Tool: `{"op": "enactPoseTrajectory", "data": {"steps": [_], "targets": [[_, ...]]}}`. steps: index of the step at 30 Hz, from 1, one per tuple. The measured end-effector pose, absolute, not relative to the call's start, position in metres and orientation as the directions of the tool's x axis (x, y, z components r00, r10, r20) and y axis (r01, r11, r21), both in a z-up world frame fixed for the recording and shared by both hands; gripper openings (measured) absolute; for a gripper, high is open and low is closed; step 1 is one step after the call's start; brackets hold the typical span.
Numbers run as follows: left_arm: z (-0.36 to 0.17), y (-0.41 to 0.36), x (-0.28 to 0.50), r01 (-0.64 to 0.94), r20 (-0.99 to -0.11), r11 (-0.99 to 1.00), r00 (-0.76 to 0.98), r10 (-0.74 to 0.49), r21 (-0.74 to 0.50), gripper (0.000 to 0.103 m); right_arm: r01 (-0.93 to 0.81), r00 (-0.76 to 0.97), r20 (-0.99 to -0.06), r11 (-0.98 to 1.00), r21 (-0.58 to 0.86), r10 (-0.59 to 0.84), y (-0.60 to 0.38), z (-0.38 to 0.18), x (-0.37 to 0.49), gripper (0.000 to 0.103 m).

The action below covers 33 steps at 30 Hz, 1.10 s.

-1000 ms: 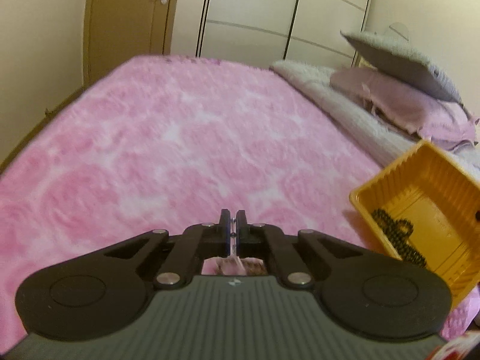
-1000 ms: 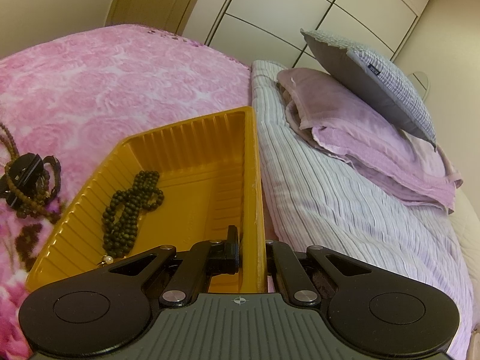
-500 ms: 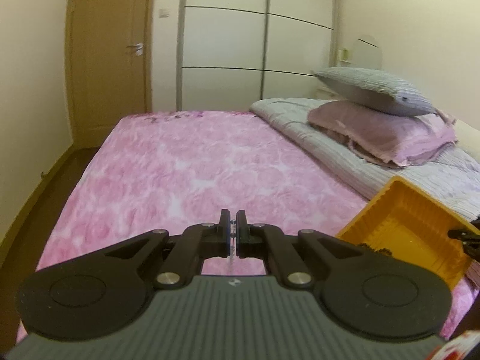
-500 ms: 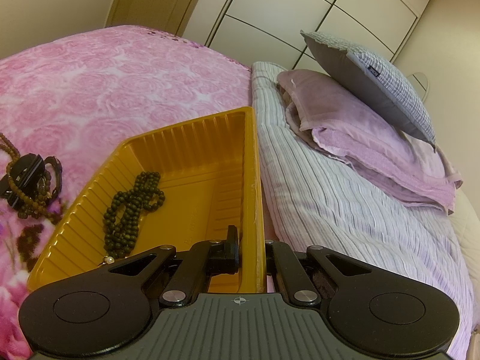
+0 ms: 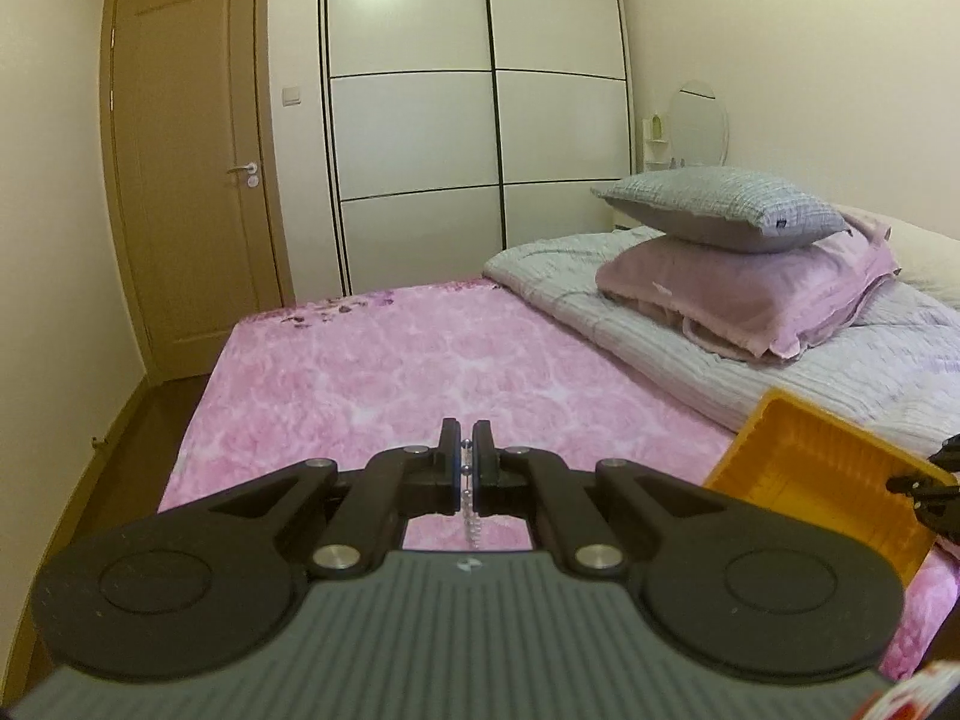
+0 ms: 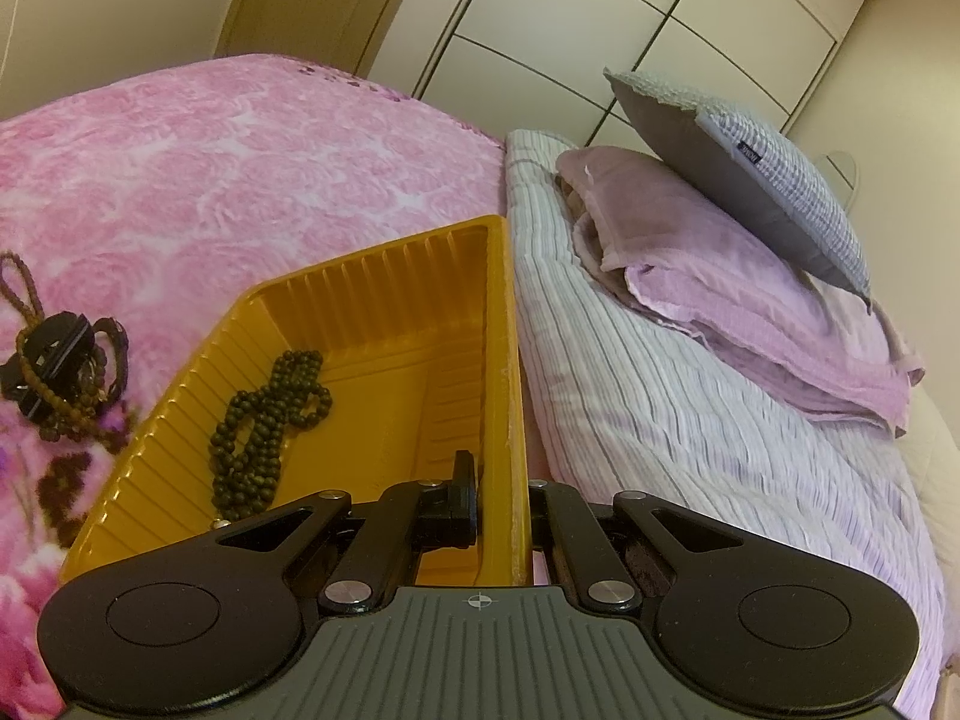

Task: Organize jewelry
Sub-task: 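Lift the pearl necklace up off the bedspread with the left gripper, then carry the pearl necklace over the orange tray and open the left gripper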

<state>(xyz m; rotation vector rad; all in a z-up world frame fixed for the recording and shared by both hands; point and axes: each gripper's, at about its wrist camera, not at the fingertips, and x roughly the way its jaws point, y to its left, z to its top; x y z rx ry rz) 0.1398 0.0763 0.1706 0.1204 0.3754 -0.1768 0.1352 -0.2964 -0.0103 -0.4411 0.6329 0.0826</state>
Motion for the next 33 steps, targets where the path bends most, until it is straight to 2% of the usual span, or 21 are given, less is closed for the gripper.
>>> {"op": "enactPoseTrajectory", "data": {"steps": [7, 15, 27, 33], "targets": [[0.186, 0.058, 0.144, 0.286, -0.400, 0.951, 0.890, -0.221, 0.113, 0.003, -0.210, 0.809, -0.585, 0.902, -0.377, -0.056, -0.295, -0.009, 0.136, 0.004], [0.181, 0.001, 0.151, 0.434, -0.431, 0.895, 0.830, -0.353, 0.102, 0.003, -0.217, 0.806, -0.589, 0.902, -0.374, -0.051, -0.297, -0.007, 0.136, 0.004], [0.148, -0.124, 0.174, 0.663, -0.509, 0.748, 0.652, -0.562, 0.024, 0.003, -0.220, 0.804, -0.593, 0.907, -0.359, -0.039, -0.302, -0.007, 0.139, 0.004], [0.115, -0.171, 0.184, 0.732, -0.599, 0.681, 0.543, -0.589, -0.007, 0.003, -0.223, 0.802, -0.597, 0.910, -0.350, -0.033, -0.304, -0.007, 0.139, 0.004]]}}
